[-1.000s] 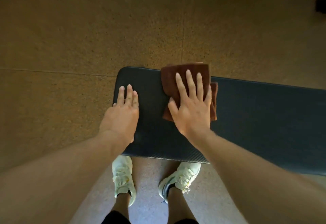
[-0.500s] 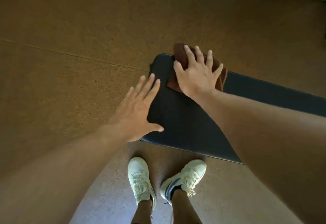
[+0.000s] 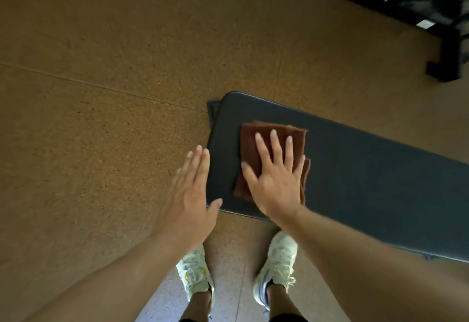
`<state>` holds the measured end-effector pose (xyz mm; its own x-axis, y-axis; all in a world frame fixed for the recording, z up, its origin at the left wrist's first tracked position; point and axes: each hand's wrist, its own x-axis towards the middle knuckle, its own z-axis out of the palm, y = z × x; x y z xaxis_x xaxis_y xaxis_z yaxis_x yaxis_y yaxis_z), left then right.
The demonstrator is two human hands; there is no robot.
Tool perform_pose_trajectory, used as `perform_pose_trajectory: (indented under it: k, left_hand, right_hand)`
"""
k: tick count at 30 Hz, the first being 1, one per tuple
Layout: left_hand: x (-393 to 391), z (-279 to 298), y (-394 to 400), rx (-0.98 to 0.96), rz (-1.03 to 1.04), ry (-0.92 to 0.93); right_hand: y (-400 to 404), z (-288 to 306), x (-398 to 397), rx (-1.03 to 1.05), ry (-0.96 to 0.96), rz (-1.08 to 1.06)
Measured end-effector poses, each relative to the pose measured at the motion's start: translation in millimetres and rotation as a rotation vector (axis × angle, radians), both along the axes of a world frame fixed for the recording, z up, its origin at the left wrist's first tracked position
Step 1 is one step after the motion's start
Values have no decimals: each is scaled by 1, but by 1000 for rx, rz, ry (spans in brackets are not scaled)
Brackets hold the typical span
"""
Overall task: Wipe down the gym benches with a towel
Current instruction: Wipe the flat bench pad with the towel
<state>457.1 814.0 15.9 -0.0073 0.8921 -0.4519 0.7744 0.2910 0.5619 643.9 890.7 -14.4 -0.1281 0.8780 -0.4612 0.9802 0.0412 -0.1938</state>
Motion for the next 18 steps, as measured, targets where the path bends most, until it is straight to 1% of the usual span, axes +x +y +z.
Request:
perform_pose_trajectory:
  k: [2,4,5,7,9,11,13,15,18]
  left_hand:
    - [13,0,9,25,-52,15]
    - [26,-3,15,33,-106,32]
    - [32,-3,17,38,-127,40]
    - [47,-4,18,59,-165,43]
    - [63,-5,17,63,-198,59]
    - [81,-5,19,39,-238,86]
    - [103,-3,24,17,-253,100]
    - [123,-1,30,7,-259,90]
    - [146,2,32,3,-303,101]
  right_hand:
    - [70,-5,-9,-8,20,-121]
    - [110,-9,-7,-9,3,-108]
    - [113,-11,-1,15,17,-77]
    - [83,-13,23,115,29,-62]
    - [23,-11,57,184,-10,-179]
    - [-44,-5,92,151,-46,-305]
    - [-84,1,117,65,-52,-327]
    - [-83,-1,129,0,-63,-291]
    - [-30,-8,136,33,-47,-313]
